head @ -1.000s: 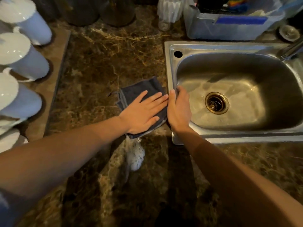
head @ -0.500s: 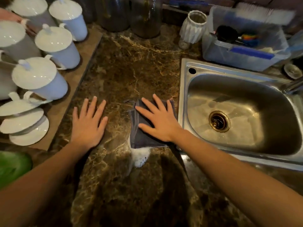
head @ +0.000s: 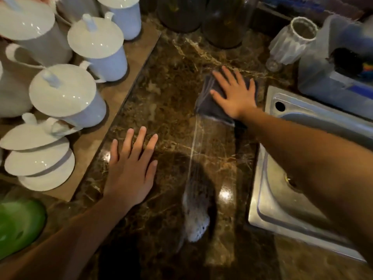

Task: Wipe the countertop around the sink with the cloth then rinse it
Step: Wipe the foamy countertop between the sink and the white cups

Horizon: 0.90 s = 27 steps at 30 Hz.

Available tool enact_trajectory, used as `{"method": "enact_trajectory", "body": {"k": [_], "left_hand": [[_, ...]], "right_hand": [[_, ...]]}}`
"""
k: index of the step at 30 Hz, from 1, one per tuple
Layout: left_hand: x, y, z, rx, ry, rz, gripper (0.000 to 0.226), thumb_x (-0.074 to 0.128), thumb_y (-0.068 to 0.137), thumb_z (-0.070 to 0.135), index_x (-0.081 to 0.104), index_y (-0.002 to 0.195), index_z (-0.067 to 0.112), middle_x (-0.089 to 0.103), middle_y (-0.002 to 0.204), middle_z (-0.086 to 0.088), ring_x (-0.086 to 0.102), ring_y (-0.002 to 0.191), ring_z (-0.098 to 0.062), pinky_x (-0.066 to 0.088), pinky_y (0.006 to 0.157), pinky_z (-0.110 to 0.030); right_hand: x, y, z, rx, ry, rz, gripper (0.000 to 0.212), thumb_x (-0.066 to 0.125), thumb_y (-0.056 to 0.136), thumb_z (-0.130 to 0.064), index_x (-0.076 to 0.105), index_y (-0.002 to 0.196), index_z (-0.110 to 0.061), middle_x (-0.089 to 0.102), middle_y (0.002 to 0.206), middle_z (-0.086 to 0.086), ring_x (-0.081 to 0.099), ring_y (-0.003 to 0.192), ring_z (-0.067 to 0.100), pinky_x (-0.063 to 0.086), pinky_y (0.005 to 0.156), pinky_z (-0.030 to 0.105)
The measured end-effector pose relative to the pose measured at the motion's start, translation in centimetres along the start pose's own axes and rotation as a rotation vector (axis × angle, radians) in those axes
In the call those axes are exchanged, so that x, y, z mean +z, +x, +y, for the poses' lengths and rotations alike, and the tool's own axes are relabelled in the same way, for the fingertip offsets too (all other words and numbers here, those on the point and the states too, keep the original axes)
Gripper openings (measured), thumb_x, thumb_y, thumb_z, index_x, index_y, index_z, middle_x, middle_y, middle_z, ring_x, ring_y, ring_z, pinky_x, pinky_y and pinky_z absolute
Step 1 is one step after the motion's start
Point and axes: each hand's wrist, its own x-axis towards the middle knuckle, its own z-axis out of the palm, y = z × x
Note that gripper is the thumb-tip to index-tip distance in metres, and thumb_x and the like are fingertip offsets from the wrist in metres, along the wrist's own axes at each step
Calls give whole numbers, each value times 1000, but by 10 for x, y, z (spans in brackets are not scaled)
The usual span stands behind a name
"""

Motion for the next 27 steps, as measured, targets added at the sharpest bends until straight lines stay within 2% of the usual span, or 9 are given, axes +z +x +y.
{"method": "enact_trajectory", "body": {"k": [4, 7, 11, 14, 17, 21, 25, 27], "left_hand": [[2, -1, 0, 13, 11, 11, 58, 22, 97, 41, 22, 152, 25, 17, 161, -7, 11, 148, -30, 8, 116, -53], [2, 0, -1, 8, -9, 20, 58, 20, 97, 42, 21, 153, 24, 16, 161, -6, 11, 149, -30, 7, 116, -52], [0, -2, 0, 34, -8, 54, 57, 26, 97, 39, 28, 152, 21, 23, 159, -9, 19, 147, -33, 15, 115, -57], [3, -2, 0, 42, -27, 69, 58, 23, 97, 38, 28, 152, 21, 22, 160, -9, 16, 147, -32, 12, 115, -56], [6, -2, -2, 14, -50, 55, 60, 19, 96, 41, 22, 153, 24, 17, 161, -6, 11, 149, -30, 7, 116, -53], [-1, -3, 0, 10, -64, 12, 61, 14, 96, 43, 22, 153, 23, 18, 161, -7, 12, 149, -30, 9, 116, -52], [2, -57, 6, -44, -102, -13, 62, 10, 97, 44, 20, 153, 22, 16, 161, -5, 11, 149, -25, 12, 117, -49], [10, -107, 14, -58, -82, 5, 58, 19, 97, 40, 29, 151, 21, 22, 160, -7, 18, 147, -27, 15, 116, -52]], "right_hand": [[0, 20, -8, 108, -20, 0, 63, 23, 96, -62, 10, 153, -39, 2, 163, -9, -3, 149, 23, -1, 113, 64], [2, -3, -22, 48, -18, -5, 66, 22, 95, -63, 10, 154, -36, 1, 163, -6, -4, 149, 23, -3, 113, 64], [10, -69, -51, -99, -33, -47, 71, 15, 90, -66, 9, 154, -36, 0, 163, -7, -5, 149, 21, -2, 114, 63], [22, -131, -67, -152, -77, -73, 69, 18, 91, -65, 9, 154, -37, 1, 163, -7, -5, 149, 21, -1, 114, 63], [33, -183, -78, -147, -100, -64, 67, 23, 93, -63, 7, 154, -38, 1, 163, -8, -5, 150, 22, -1, 114, 62], [44, -234, -93, -78, -76, -63, 66, 23, 94, -63, 5, 153, -40, -4, 162, -9, -10, 149, 19, -7, 114, 58], [42, -259, -105, 0, 31, -101, 68, 16, 93, -65, -3, 153, -40, -15, 160, -13, -21, 146, 13, -13, 115, 52], [29, -263, -105, 34, 206, -55, 66, 27, 95, -61, 9, 153, -36, -2, 162, -11, -10, 148, 12, -4, 117, 46]]}}
